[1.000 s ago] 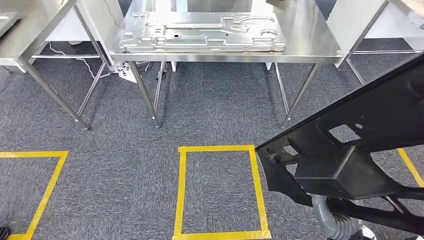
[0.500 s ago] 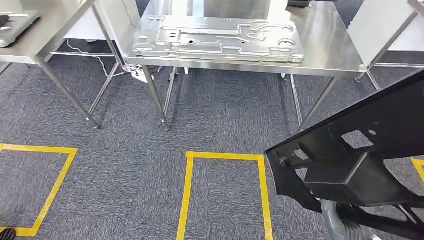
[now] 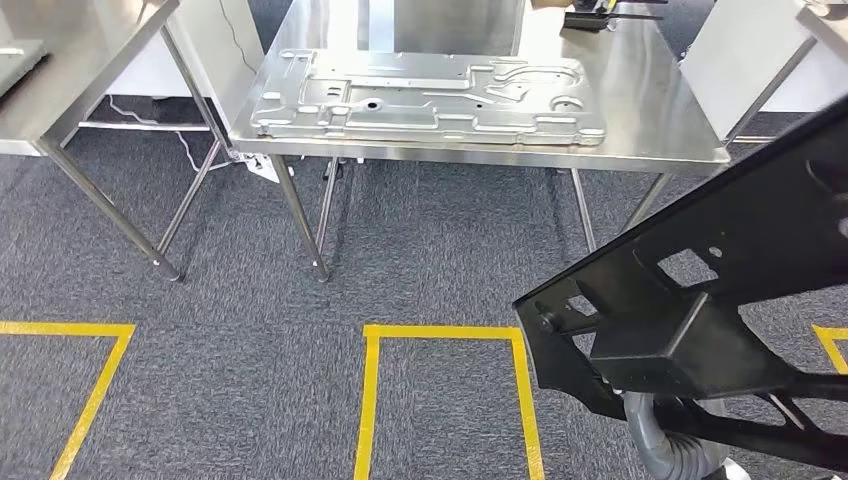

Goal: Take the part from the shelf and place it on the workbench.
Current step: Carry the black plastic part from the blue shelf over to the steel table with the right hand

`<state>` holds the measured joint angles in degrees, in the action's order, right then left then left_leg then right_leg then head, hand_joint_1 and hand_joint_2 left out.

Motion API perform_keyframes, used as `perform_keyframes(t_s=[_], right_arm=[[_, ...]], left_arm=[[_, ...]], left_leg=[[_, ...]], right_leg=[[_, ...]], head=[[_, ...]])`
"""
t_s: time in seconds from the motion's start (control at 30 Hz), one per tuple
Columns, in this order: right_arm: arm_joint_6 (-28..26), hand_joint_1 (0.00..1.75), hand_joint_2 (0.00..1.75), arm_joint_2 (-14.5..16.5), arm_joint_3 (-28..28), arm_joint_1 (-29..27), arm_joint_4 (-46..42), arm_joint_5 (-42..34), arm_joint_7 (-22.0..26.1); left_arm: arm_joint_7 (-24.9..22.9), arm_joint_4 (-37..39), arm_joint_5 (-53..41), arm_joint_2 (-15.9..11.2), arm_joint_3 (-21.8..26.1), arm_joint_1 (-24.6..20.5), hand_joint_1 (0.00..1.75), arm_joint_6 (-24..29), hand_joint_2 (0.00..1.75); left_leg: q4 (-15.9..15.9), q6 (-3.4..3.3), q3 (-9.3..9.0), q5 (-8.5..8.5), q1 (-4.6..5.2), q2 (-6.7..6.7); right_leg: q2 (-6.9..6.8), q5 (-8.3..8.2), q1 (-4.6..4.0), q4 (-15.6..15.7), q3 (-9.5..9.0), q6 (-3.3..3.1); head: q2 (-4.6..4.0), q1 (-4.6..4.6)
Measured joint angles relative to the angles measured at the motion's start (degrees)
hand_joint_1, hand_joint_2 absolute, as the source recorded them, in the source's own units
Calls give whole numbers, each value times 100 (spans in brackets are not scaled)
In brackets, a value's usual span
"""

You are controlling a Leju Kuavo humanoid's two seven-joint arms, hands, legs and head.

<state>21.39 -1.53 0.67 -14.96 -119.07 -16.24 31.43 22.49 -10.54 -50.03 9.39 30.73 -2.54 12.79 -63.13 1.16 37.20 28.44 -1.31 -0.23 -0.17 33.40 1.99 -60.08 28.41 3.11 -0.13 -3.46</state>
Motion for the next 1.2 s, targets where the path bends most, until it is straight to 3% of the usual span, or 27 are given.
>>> perform_keyframes(t_s=[0.07,0.13,0.2,0.23,0.27,0.37,0.43,0.47,0.57,0.67,0.73,0.77,0.8,0.87,0.9,0.93,1.03,1.1,1.2], right_arm=[[-1,175,175,2,-4,9,-4,7,16],[-3,175,175,2,-15,18,-5,15,28],[-9,175,175,3,-26,16,-5,28,31],[-13,175,175,3,-28,13,-5,36,31],[-17,175,175,3,-32,12,-5,41,32],[-21,175,175,3,-49,11,-8,55,36],[-22,175,175,5,-64,8,-16,63,37],[-23,175,175,6,-70,6,-23,66,37],[-23,175,175,7,-78,6,-43,79,38],[-28,175,175,6,-78,17,-47,126,37],[-34,175,175,6,-78,17,-47,156,36],[-37,175,175,5,-78,18,-47,167,35],[-39,175,175,5,-78,19,-47,178,34],[-41,175,175,4,-79,23,-47,191,33],[-42,175,175,4,-79,28,-47,195,32],[-43,175,175,3,-79,35,-48,198,29],[-43,175,175,-4,-78,47,-54,212,27],[-44,175,175,-13,-82,57,-60,216,32],[-46,175,175,-26,-89,61,-60,216,33]], left_arm=[[-4,-5,-12,-2,14,6,0,10,175],[-3,-7,-18,-2,22,10,0,20,175],[-2,-6,-21,-2,25,10,0,22,175],[-2,-6,-22,-2,26,15,0,22,175],[-1,-6,-23,-2,28,19,0,22,175],[10,-5,-26,4,32,22,0,20,175],[17,-4,-27,14,33,18,0,14,175],[20,-3,-28,17,33,20,0,8,175],[29,-5,-29,17,33,23,0,-2,175],[31,-6,-33,18,33,8,0,-3,175],[33,-6,-33,18,35,-1,0,-3,175],[32,-6,-33,17,37,-9,0,-3,175],[30,-6,-33,16,38,-17,0,-3,175],[19,-3,-35,13,39,-4,0,-4,175],[18,-1,-35,12,40,6,0,-6,175],[20,0,-34,13,41,13,0,-9,175],[25,-4,-36,15,50,9,0,-10,175],[19,-7,-38,14,58,12,0,-5,175],[19,-8,-42,15,63,12,0,-4,175]], left_leg=[[52,-79,-98,37,-1,-19],[100,-142,-199,81,3,-26],[124,-182,-284,144,25,-39],[130,-192,-336,185,39,-49],[133,-197,-397,229,53,-60],[145,-187,-588,369,87,-90],[164,-144,-656,430,102,-99],[167,-114,-686,437,112,-100],[-52,-54,-684,453,125,-70],[-924,-8,-218,763,97,-37],[-1310,30,93,969,63,-32],[-1257,52,140,931,43,-29],[-1025,78,106,768,19,-26],[-365,140,-38,273,-28,-10],[-143,142,-76,119,-35,5],[-32,125,-79,29,-30,18],[4,-10,-93,37,-2,14],[56,-81,-192,72,-11,0],[96,-155,-304,152,0,-9]], right_leg=[[0,-22,4,-224,102,34],[1,83,-15,-831,495,28],[1,306,-46,-1389,962,13],[2,346,-61,-1474,1110,0],[2,276,-78,-1391,1173,-20],[2,-415,-173,-508,1023,-142],[7,-605,-234,-166,935,-200],[9,-568,-241,-140,923,-211],[20,-572,-155,-47,738,-272],[14,-469,-120,-16,555,-333],[16,-381,-105,-16,449,-324],[18,-332,-90,-16,384,-310],[21,-279,-68,-17,310,-287],[28,-167,-34,-26,171,-214],[31,-124,-30,-32,136,-174],[31,-89,-39,-31,118,-135],[22,-82,-53,-59,82,-47],[20,-73,-49,-379,246,-16],[19,229,-62,-1331,922,-7]], head=[[0,32],[0,87],[0,139],[0,159],[0,174],[0,224],[0,251],[0,256],[0,233],[0,158],[0,120],[0,104],[0,90],[0,44],[0,18],[0,11],[0,46],[0,86],[0,183]])
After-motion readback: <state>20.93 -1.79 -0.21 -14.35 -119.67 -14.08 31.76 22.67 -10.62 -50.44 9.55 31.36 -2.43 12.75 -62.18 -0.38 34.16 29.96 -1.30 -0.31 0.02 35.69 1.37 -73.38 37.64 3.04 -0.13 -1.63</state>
